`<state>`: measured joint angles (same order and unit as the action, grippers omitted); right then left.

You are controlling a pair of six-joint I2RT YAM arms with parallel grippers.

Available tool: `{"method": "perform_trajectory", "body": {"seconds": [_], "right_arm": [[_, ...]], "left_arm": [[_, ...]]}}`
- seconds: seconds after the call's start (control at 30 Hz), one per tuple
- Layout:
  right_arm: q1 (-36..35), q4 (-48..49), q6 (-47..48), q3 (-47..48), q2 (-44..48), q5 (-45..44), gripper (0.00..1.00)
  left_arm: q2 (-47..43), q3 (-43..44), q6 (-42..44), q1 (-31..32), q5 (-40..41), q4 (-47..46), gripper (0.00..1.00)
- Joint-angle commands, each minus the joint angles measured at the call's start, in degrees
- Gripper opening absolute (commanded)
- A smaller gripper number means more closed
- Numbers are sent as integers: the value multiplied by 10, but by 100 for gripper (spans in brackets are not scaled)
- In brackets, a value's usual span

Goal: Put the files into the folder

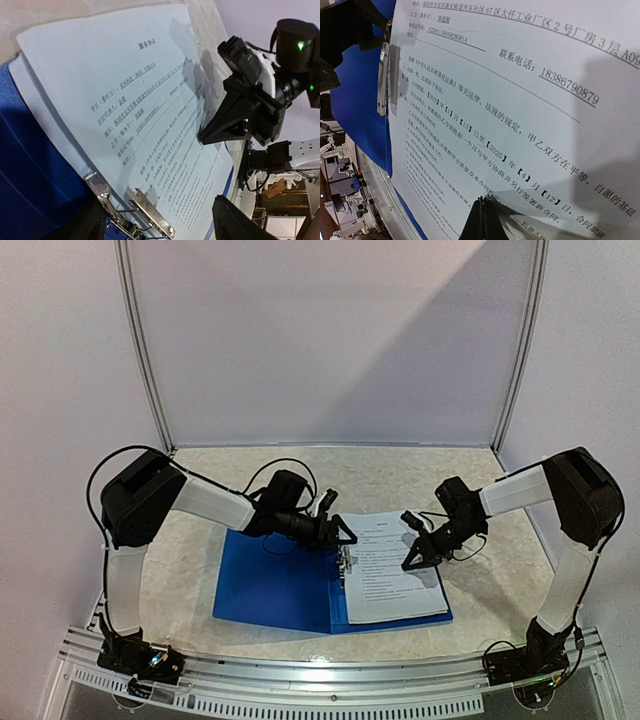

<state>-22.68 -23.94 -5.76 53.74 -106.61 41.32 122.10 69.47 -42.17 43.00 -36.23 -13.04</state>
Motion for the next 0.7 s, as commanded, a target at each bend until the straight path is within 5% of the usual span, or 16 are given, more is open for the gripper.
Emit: {"method": "perform_trajectory", "body": {"seconds": [0.0, 0.67], "right_arm": [[-11, -12, 2, -5, -23, -37, 0], [-52, -23, 0, 13, -16, -21, 2]], "left_arm": [[-40, -18, -10, -2, -7, -23, 74], [-54, -20, 0, 1, 11, 6, 73]]}}
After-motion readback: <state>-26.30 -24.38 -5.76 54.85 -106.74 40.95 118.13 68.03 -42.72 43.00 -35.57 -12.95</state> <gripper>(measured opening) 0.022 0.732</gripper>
